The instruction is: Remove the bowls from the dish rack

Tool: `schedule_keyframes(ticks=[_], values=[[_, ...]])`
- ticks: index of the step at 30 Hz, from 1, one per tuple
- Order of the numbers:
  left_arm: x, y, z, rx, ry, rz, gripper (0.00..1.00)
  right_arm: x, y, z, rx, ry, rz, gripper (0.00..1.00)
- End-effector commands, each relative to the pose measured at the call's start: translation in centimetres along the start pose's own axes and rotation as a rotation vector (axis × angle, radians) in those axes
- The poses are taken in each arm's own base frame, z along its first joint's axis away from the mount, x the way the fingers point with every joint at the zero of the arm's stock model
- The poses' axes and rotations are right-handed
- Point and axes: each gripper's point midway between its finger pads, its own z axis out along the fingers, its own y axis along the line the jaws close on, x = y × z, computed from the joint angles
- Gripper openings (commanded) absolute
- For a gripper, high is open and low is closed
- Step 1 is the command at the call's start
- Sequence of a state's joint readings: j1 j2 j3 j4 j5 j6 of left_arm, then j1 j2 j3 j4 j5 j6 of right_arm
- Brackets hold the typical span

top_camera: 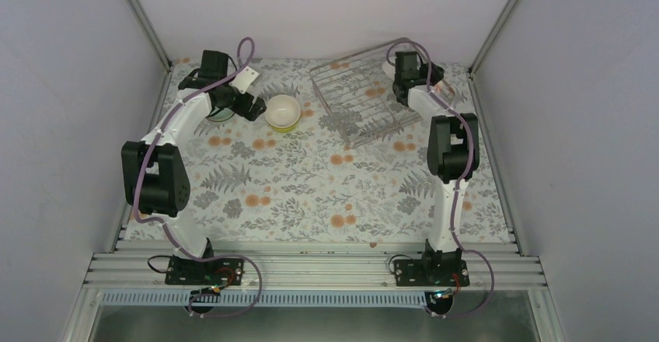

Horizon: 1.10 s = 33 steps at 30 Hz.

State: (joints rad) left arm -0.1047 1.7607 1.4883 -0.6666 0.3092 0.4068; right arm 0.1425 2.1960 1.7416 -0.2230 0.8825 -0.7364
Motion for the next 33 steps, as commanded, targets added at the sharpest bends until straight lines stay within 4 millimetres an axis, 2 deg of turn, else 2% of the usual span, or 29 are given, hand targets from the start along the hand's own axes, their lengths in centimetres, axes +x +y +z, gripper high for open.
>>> schedule_keyframes(ticks=[1, 5, 9, 12, 19, 27, 33], values=[[-0.8, -0.1, -0.9, 0.014, -0.045, -0.004, 1.0, 0.9, 0.2, 1.2, 0.085, 0.042, -0.006, 0.63], [-0.7, -0.1, -0.9, 0.022, -0.046, -0.008, 1.0, 1.1, 1.0, 1.7, 0.092, 0.048, -0.017, 0.56], [-0.6, -0.1, -0.8, 0.025, -0.047, -0.011, 1.0, 0.8, 1.0, 1.6, 0.098, 0.04, -0.007, 0.33], [-0.6, -0.1, -0.7, 0.027, -0.046, -0.01, 1.0, 0.6, 0.7, 1.0, 0.099, 0.027, 0.004, 0.22], [-0.8, -0.1, -0.9, 0.03, -0.053, -0.01, 1.0, -0.2, -0.9, -0.9, 0.134, -0.005, 0.01, 0.05], [-1.4, 0.1, -2.1, 0.004, -0.079, 0.01, 1.0, -1.8, -4.2, -2.9, 0.224, -0.062, 0.026, 0.03], [-2.8, 1.5, -4.6, -0.05, -0.129, 0.015, 1.0, -3.5, -8.9, -5.2, 0.337, -0.121, 0.061, 0.03]])
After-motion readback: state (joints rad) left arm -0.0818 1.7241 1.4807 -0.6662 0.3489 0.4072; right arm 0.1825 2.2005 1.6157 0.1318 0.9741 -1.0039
